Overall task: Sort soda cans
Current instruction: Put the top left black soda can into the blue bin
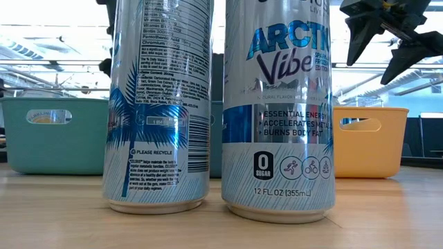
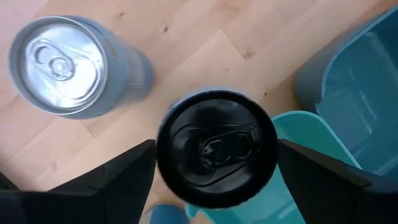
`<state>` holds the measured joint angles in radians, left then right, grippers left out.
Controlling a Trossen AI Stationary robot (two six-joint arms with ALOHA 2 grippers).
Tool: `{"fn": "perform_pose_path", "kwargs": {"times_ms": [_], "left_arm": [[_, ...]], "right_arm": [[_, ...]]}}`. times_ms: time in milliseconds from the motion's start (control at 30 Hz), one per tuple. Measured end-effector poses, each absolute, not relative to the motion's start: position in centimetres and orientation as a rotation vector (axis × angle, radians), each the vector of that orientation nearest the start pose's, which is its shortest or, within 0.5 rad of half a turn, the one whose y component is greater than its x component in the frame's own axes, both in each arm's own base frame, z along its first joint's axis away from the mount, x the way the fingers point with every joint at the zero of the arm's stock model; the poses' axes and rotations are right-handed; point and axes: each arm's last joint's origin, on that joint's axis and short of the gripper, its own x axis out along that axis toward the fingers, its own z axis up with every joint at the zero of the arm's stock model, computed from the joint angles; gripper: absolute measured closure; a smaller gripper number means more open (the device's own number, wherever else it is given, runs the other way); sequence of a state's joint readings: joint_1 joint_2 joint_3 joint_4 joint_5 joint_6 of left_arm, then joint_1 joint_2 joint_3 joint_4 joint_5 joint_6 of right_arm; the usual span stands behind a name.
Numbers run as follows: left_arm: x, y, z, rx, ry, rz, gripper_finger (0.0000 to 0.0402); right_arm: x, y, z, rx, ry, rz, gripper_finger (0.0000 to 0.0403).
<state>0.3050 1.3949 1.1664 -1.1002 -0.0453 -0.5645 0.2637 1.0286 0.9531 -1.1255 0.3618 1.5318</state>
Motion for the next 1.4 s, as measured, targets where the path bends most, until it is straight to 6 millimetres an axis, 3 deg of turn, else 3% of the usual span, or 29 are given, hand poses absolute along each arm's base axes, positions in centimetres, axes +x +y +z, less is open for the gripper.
{"fn": "perform_pose_path", "kwargs": {"times_ms": [533, 867, 1033, 1400], "left_arm": [[24.5, 7.9, 26.1, -0.642, 1.258, 0.689, 0.0065], [24.5, 7.9, 26.1, -0.643, 1.258, 0.689, 0.0133], [24.5, 7.9, 26.2, -0.645, 1.260, 0.689, 0.0132], [25.6, 8.2, 29.8, -0.639, 1.136, 0.655, 0.0126]], "right_arm": [[16.4, 3.4, 28.3, 0.988, 0.796, -0.890, 0.0030], [16.4, 3.4, 28.3, 0.985, 0.797, -0.888, 0.0030], [16.4, 3.4, 28.3, 0.986, 0.797, -0.889, 0.0030], [16.4, 3.4, 28.3, 0.986, 0.798, -0.889, 0.0030]]}}
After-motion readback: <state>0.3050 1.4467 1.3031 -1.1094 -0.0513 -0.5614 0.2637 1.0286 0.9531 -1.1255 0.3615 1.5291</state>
